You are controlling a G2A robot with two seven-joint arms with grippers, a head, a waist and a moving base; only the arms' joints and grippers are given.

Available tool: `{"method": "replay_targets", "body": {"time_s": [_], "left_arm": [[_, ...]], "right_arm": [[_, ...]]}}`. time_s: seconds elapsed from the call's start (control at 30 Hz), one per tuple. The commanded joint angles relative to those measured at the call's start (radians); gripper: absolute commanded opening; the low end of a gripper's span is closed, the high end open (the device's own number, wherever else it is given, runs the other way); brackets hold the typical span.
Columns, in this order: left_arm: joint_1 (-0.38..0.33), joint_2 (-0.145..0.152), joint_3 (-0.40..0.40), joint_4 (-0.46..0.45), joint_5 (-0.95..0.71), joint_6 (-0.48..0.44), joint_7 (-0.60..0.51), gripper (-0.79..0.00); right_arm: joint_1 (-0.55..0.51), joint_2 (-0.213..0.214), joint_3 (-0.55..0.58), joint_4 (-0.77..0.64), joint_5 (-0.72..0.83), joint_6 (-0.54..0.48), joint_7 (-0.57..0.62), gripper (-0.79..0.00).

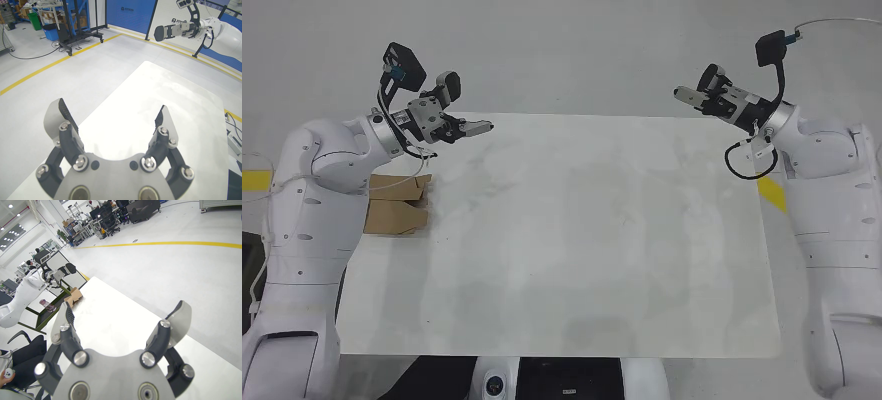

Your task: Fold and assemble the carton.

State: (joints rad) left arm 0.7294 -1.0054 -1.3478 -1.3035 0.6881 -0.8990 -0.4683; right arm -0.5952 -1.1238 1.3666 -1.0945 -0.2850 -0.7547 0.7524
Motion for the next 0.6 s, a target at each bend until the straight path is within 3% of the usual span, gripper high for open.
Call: {"method": "replay_targets", "body": {"time_s": [0.0, 0.2, 0.4, 0.57], "left_arm": [[0.0, 0.0, 0.0, 0.0, 0.0, 0.0, 0.0, -0.001], [0.016, 0.002, -0.006, 0.007, -0.065, 0.045, -0.015, 0.0], [-0.018, 0.022, -0.034, 0.08, -0.306, 0.095, -0.245, 0.0], [-0.047, 0.041, -0.08, 0.184, -0.417, 0.136, -0.348, 0.0]], "right_arm": [[0.0, 0.0, 0.0, 0.0, 0.0, 0.0, 0.0, -0.001], [0.0, 0.0, 0.0, 0.0, 0.0, 0.0, 0.0, 0.0], [0.0, 0.0, 0.0, 0.0, 0.0, 0.0, 0.0, 0.0], [0.0, 0.0, 0.0, 0.0, 0.0, 0.0, 0.0, 0.0]]}}
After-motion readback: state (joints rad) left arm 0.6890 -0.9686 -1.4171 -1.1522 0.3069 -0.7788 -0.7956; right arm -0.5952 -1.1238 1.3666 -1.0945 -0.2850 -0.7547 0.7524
